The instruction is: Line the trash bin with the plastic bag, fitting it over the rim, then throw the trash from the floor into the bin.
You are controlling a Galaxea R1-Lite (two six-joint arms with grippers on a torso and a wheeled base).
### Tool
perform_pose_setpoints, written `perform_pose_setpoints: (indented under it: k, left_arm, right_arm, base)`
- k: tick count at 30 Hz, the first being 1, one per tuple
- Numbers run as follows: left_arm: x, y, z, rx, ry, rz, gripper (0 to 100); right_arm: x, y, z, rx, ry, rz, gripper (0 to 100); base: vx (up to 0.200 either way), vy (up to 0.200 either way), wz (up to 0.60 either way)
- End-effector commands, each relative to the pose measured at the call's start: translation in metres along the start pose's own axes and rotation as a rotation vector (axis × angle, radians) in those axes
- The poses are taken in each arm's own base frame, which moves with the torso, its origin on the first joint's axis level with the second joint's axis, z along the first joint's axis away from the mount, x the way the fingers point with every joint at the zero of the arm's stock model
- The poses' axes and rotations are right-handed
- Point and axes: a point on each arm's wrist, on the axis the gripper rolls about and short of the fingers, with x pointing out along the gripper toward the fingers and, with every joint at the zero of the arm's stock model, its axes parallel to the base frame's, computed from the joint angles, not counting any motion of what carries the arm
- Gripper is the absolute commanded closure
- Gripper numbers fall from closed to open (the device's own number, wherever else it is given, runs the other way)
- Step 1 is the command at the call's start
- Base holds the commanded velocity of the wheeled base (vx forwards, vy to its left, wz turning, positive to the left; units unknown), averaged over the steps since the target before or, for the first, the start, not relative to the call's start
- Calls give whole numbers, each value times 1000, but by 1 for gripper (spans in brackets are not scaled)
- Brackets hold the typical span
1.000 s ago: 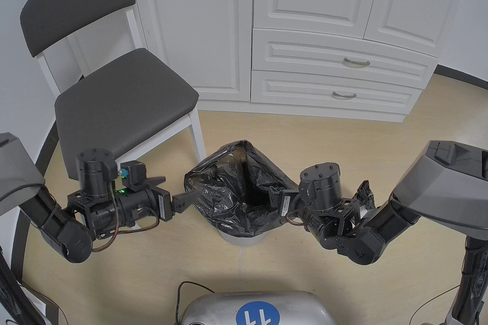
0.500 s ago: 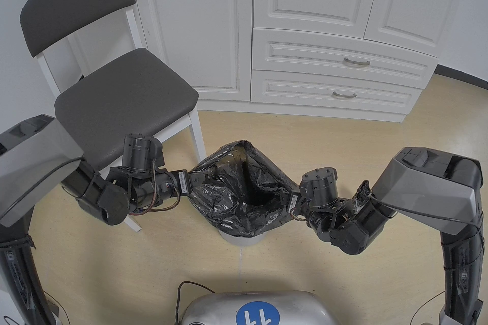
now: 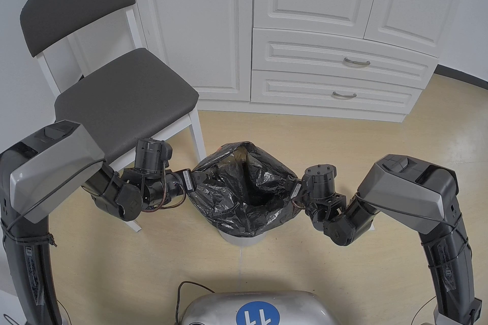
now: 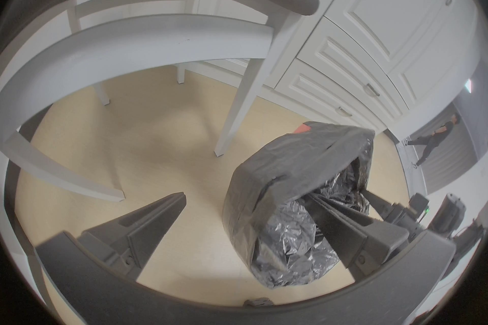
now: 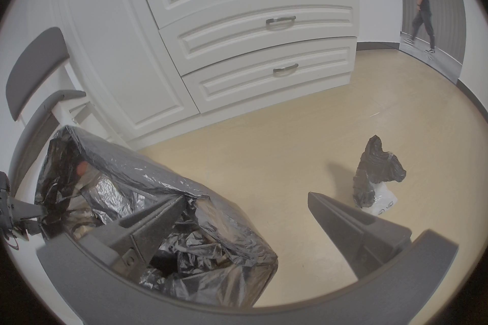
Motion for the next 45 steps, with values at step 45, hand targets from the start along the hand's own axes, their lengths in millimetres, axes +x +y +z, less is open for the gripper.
perform_pose_setpoints:
  k: [45]
  left_arm:
    - [88, 5, 11, -286, -209, 135, 0]
  right_arm:
    - [74, -9, -5, 145, -231, 22, 0]
  base:
    - [0, 0, 0]
